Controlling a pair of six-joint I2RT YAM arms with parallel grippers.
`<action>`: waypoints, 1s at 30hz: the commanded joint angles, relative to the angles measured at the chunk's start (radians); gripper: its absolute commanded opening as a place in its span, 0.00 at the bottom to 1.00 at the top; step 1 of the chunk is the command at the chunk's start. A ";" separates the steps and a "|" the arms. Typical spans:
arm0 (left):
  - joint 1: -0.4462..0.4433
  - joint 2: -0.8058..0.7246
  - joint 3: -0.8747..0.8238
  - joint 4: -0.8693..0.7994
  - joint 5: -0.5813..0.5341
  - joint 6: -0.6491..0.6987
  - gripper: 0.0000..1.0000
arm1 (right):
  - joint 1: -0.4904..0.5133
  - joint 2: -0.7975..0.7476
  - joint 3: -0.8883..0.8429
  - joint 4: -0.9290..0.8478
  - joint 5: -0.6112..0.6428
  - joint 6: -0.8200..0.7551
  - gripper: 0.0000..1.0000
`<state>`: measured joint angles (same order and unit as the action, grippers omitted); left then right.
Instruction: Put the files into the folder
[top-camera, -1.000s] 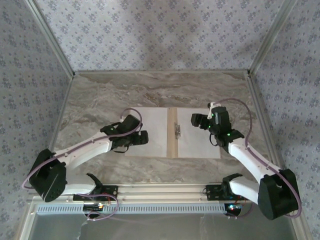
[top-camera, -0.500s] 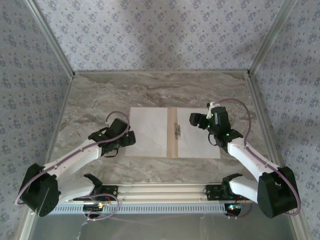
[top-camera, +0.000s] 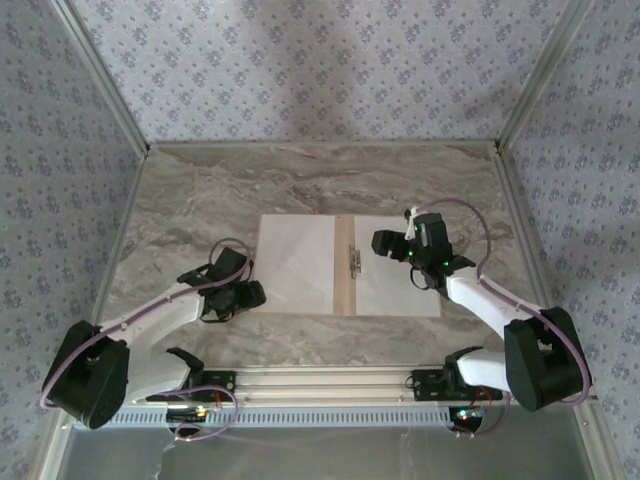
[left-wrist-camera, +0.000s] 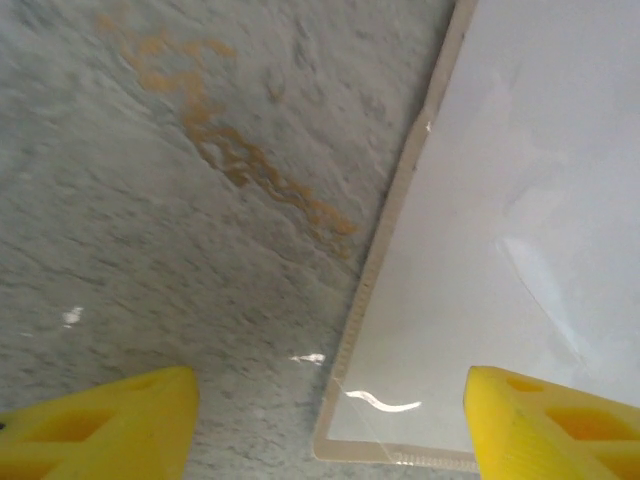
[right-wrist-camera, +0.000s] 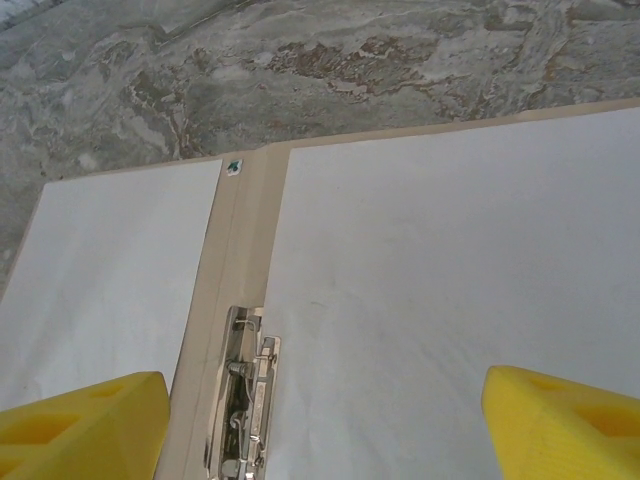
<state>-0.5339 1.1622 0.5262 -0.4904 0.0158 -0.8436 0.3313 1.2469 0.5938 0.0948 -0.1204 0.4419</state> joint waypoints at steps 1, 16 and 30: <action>0.005 0.005 0.006 0.028 0.087 -0.017 0.64 | 0.007 0.001 0.035 0.002 -0.006 0.008 0.84; 0.005 0.018 -0.025 0.018 0.133 -0.048 0.49 | 0.009 0.047 0.053 0.010 -0.035 0.012 0.84; 0.009 -0.011 -0.052 0.059 0.157 -0.071 0.41 | 0.040 0.121 0.098 0.005 -0.088 0.000 0.82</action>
<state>-0.5282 1.1664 0.4877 -0.4538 0.1383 -0.8982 0.3611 1.3563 0.6563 0.1013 -0.1921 0.4454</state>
